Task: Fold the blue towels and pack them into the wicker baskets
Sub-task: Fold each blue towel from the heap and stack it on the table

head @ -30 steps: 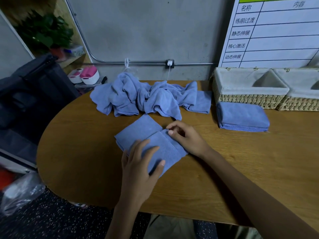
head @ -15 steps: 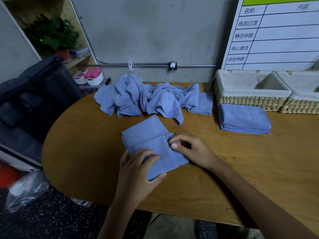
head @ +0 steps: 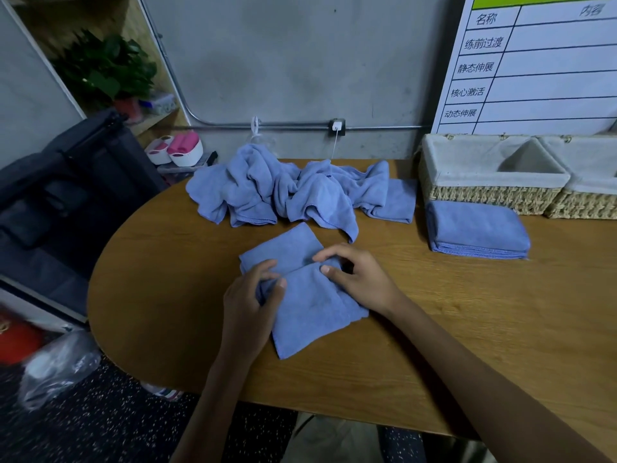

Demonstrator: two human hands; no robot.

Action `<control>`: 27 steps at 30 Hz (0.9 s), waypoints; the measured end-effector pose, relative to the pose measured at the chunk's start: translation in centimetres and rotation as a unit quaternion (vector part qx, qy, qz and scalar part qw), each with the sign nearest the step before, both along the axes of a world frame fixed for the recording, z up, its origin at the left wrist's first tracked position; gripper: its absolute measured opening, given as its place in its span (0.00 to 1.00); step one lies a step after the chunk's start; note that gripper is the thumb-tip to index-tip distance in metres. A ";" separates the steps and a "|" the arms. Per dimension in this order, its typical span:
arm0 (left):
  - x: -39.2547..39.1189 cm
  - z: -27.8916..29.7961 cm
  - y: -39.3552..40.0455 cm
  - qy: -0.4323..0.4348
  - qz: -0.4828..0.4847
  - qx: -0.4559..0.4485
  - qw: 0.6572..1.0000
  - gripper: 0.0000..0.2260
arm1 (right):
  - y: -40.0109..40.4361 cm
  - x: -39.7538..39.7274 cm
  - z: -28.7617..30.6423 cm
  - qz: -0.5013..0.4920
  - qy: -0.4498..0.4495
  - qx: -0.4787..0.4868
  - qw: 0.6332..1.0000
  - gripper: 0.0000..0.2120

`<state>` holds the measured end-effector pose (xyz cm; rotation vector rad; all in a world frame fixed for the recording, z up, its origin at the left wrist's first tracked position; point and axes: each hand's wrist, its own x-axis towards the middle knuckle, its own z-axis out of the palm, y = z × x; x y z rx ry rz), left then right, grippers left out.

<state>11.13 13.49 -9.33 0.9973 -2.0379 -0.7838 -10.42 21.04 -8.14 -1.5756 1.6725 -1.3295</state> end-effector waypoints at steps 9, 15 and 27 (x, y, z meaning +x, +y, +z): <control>0.4 -0.3 0.3 0.069 0.027 -0.044 0.996 0.09 | -1.5 -0.1 1.0 0.039 0.035 0.018 0.998 0.05; 1.2 -0.6 0.3 0.004 -0.006 -0.129 0.992 0.06 | 0.3 -1.5 0.4 0.035 0.023 -0.002 0.999 0.07; 1.3 -0.5 2.0 -0.121 -0.185 -0.196 0.956 0.25 | 1.5 -1.4 -0.2 0.061 0.027 -0.022 0.998 0.08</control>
